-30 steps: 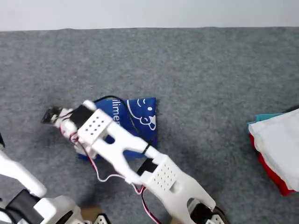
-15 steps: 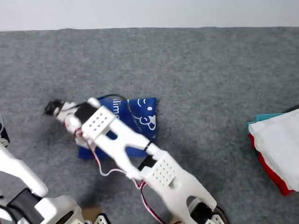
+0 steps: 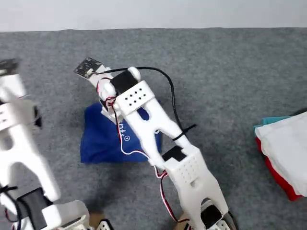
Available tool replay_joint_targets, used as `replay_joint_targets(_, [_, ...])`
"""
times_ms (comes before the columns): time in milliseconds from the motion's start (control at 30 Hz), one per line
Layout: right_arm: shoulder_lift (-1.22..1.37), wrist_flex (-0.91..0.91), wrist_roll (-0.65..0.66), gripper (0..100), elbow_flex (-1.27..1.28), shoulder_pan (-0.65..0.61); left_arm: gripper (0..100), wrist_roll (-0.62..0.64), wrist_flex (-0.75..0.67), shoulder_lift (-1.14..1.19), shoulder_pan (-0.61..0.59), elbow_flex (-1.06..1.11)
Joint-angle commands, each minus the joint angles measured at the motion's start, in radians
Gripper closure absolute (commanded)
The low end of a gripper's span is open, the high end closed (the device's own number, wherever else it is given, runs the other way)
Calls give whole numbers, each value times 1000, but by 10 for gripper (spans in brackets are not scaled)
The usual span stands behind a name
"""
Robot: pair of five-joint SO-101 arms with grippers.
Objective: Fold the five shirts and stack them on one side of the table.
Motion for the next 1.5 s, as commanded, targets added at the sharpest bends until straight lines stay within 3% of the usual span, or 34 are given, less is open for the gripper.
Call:
replay_joint_targets(0, [-151, 41, -112, 990, 135, 58, 975, 5, -38, -3, 149, 7])
replay_joint_targets(267, [-294, 33, -307, 990, 489, 124, 975, 9, -54, 239, 301, 12])
replay_joint_targets(600, [-302, -139, -341, 990, 706, 159, 975, 9, -137, 466, 377, 7])
replay_joint_targets(933, [-300, -271, -333, 990, 824, 260, 975, 9, -210, 617, 368, -38])
replay_joint_targets(1100, [-309, -265, -331, 990, 821, 269, 975, 9, -170, 655, 341, -147])
replay_joint_targets(1367, [-340, -262, -333, 990, 818, 243, 988, 3, 35, 654, 336, -357])
replay_joint_targets(1467, [-414, -262, -333, 990, 818, 239, 988, 3, 34, 618, 319, -371])
